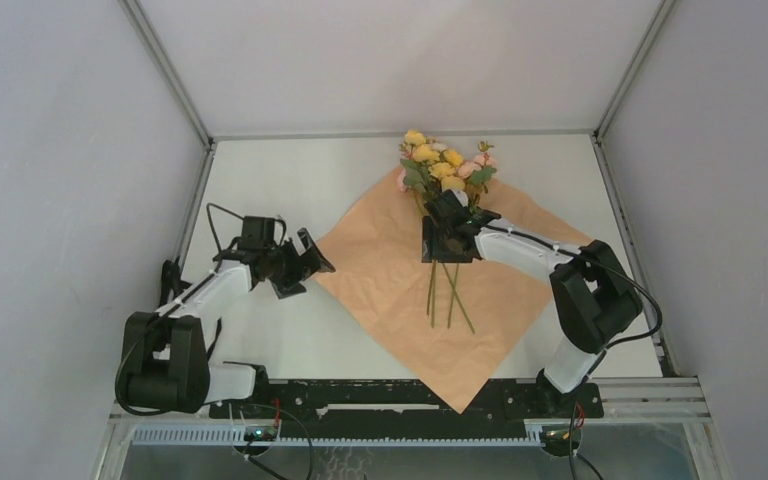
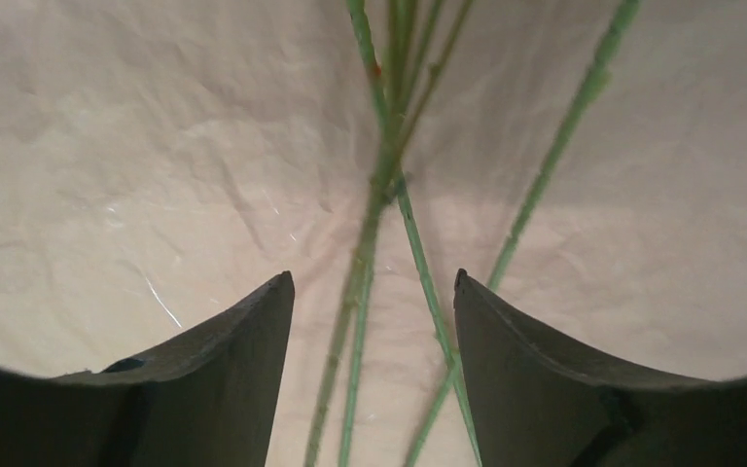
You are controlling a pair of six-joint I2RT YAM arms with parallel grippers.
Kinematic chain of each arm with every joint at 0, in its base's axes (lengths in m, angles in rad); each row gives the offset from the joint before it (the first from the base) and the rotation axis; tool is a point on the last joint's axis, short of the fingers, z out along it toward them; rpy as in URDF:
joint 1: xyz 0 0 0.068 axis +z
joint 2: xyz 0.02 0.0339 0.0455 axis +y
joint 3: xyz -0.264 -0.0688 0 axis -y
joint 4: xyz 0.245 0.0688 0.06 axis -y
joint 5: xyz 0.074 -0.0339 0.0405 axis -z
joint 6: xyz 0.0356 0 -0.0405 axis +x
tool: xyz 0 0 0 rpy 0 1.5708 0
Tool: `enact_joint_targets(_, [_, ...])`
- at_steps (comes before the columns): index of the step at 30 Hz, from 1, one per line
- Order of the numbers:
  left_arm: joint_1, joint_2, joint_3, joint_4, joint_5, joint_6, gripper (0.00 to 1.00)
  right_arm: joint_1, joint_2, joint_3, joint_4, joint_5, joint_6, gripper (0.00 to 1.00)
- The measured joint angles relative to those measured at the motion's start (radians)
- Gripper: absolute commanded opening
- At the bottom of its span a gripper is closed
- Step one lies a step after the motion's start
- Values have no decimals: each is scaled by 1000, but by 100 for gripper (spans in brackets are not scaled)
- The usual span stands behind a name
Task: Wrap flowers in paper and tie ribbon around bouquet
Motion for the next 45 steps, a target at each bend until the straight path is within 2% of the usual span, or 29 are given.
enact_joint_targets(3, [-18,21,-80,88,10,-75,100,-3,-24,0,-51,16,-3,73])
enact_joint_targets(8, [-60,82,-116,208,32,-155,97,-31,-160,-23,-124,85,2,74])
enact_joint_targets(11, [-73,106,-124,277,51,-185,94,-139,-272,-93,-128,108,10,73])
enact_joint_targets(13, [-80,125,-124,313,63,-200,88,-273,-323,-160,-114,106,14,73])
enact_joint_targets(17, [-88,169,-112,351,89,-214,67,-543,-343,-294,-74,69,13,72])
enact_joint_targets(19, [-89,192,-101,348,91,-212,53,-665,-341,-354,-60,13,12,72])
enact_joint_targets(21, [-89,206,-95,344,90,-212,36,-734,-333,-381,-49,-31,11,71])
enact_joint_targets(27, [-90,207,-92,317,85,-201,2,-818,-250,-385,5,-159,5,68])
enact_joint_targets(30, [-87,182,-92,313,80,-198,0,-824,-228,-376,39,-202,0,62])
enact_joint_targets(35, [-26,181,-60,286,86,-189,0,-814,-149,-333,131,-305,5,61])
enact_joint_targets(43, [116,252,34,269,58,-135,0,-680,-50,-225,139,-359,10,61])
enact_joint_targets(45, [132,269,51,257,53,-121,7,-650,-58,-215,106,-360,4,62])
